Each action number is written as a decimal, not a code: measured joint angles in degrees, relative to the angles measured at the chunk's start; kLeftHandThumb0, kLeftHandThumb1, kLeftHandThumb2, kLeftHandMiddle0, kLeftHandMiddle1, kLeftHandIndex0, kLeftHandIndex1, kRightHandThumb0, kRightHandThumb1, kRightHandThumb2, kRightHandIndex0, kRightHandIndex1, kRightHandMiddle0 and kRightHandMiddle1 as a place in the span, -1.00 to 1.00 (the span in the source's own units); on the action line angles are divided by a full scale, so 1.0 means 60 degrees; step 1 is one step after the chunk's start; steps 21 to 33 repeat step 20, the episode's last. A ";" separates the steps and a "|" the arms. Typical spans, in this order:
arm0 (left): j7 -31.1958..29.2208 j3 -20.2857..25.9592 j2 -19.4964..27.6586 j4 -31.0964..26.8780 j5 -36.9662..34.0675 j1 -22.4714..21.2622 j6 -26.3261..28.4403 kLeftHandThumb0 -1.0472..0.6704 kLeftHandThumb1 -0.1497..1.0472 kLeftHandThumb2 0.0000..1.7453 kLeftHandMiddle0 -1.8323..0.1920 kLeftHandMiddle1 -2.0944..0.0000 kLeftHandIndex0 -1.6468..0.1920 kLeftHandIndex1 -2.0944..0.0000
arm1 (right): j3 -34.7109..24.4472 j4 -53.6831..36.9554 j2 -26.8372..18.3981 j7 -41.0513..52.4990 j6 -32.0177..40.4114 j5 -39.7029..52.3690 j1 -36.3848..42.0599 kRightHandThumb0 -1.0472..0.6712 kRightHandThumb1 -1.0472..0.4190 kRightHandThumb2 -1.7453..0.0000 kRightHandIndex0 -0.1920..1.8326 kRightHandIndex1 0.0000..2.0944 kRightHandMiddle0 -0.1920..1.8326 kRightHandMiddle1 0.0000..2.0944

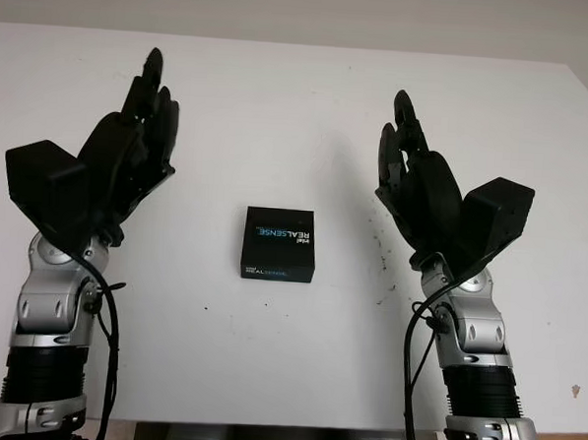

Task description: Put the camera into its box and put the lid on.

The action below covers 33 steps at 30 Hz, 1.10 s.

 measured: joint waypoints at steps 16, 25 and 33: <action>0.0394 0.0181 -0.0516 0.1851 -0.0391 -0.0370 -0.1541 -0.72 1.00 -0.20 1.00 1.00 1.00 1.00 | -0.0094 0.0049 -0.0067 -0.0368 0.0229 0.0015 0.0002 -0.71 -1.00 0.13 -1.00 -1.00 -1.00 -1.00; 0.0443 0.0085 -0.0588 0.1672 -0.0327 -0.0290 -0.1599 -0.71 1.00 -0.21 1.00 1.00 1.00 1.00 | -0.0141 0.0234 -0.0062 -0.0511 0.0234 0.0027 -0.0008 -0.70 -1.00 0.13 -1.00 -1.00 -1.00 -1.00; 0.0443 0.0085 -0.0588 0.1672 -0.0327 -0.0290 -0.1599 -0.71 1.00 -0.21 1.00 1.00 1.00 1.00 | -0.0141 0.0234 -0.0062 -0.0511 0.0234 0.0027 -0.0008 -0.70 -1.00 0.13 -1.00 -1.00 -1.00 -1.00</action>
